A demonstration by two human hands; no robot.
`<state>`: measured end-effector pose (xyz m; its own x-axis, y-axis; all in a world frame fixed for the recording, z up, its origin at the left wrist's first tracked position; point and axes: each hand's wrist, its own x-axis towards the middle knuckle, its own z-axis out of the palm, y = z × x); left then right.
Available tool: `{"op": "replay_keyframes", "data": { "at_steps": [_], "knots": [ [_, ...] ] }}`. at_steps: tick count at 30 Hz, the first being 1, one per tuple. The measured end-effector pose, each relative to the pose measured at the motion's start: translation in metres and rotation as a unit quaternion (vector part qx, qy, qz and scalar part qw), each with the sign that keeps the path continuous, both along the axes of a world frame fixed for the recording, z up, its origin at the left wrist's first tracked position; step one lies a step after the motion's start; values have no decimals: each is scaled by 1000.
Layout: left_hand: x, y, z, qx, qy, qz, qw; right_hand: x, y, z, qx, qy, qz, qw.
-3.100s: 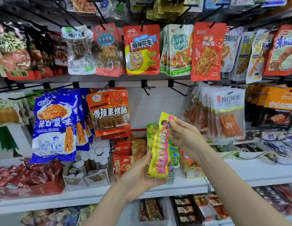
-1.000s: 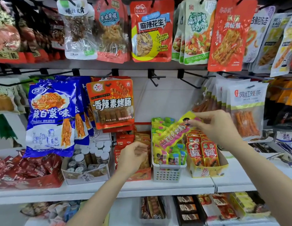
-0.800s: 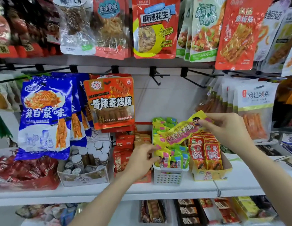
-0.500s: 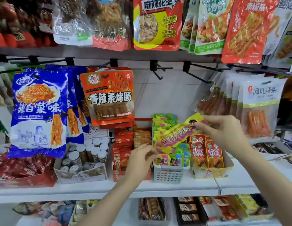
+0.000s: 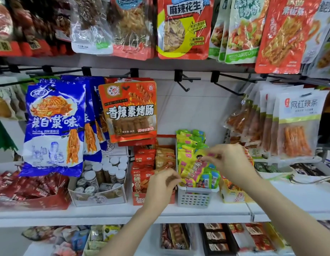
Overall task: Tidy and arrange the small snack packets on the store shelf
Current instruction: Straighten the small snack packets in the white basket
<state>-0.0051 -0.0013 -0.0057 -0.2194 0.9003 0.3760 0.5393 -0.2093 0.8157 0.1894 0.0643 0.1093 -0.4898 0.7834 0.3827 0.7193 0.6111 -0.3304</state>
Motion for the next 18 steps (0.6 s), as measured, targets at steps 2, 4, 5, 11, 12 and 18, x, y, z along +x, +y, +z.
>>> {"op": "replay_keyframes", "data": {
  "at_steps": [2, 4, 5, 11, 12, 18],
  "knots": [
    [0, 3, 1, -7, -4, -2, 1000, -16, 2, -10, -9, -37, 11, 999],
    [0, 5, 3, -17, -11, -5, 1000, -32, 7, -17, -21, -75, 8, 997],
    [1, 6, 4, -22, -15, -7, 1000, -38, 10, -20, -27, -99, 7, 995],
    [2, 10, 1, -21, -20, -6, 1000, -33, 16, -28, -113, -75, 9, 991],
    [1, 10, 1, -14, -12, -6, 1000, -30, 16, -29, -117, -51, 6, 992],
    [-1, 14, -4, 59, 58, 5, 997, -41, 10, -50, -96, -85, 7, 992]
  ]
}}
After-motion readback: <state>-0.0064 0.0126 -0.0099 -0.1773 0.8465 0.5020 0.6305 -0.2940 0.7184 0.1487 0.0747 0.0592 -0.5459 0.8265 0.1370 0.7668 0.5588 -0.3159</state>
